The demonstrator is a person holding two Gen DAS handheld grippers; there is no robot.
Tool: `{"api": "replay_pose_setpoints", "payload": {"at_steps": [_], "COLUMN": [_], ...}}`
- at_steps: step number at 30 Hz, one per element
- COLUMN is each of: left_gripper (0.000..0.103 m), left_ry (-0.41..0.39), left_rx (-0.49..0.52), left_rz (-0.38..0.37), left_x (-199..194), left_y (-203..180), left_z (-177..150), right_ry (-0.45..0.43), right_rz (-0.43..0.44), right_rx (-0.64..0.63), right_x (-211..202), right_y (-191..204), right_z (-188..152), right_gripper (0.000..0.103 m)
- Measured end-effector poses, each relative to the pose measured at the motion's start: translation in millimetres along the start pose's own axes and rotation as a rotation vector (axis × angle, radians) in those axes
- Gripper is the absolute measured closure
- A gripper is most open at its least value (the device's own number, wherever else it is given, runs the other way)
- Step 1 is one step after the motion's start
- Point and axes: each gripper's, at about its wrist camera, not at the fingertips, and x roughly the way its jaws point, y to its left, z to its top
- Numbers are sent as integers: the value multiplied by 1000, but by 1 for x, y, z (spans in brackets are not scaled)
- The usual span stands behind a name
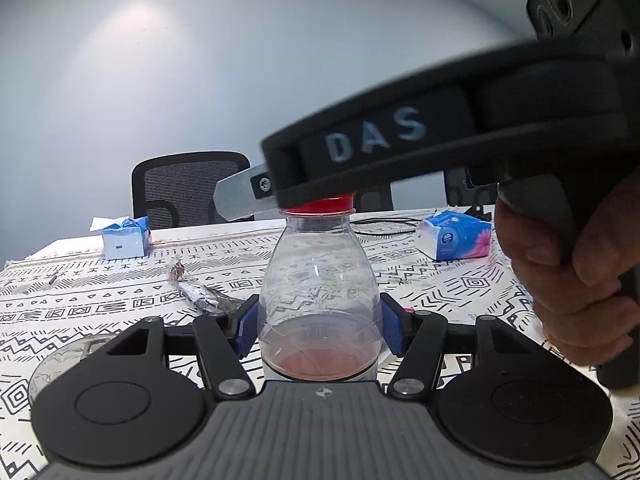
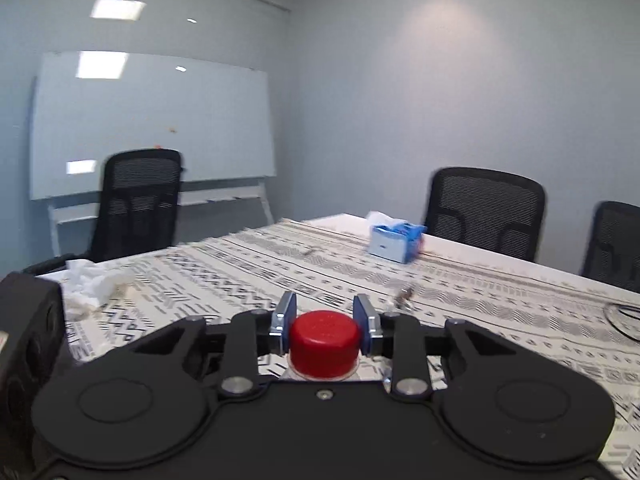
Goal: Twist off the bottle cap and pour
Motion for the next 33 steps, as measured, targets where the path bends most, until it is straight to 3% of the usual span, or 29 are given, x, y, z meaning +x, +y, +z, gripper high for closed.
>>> {"api": "replay_pose_setpoints", "payload": {"at_steps": [5, 7, 15, 20, 33], "left_gripper": [46, 46, 45, 45, 44], "left_ry": [-1, -2, -4, -8, -14], "left_rx": [-1, 0, -2, 4, 9], "left_rz": [-14, -17, -1, 7, 18], "left_x": [42, 56, 116, 151, 130], "left_y": [34, 45, 81, 98, 78], "left_z": [1, 1, 1, -1, -9], "right_ry": [-43, -23, 31, 34, 63], "right_rz": [211, 227, -146, -214, -269], "right_rx": [38, 54, 53, 33, 53], "right_x": [0, 0, -18, -26, -19], "right_y": [-35, -38, 17, 29, 37], "right_z": [-5, -2, 7, 3, 7], "right_gripper": [70, 70, 63, 65, 63]}}
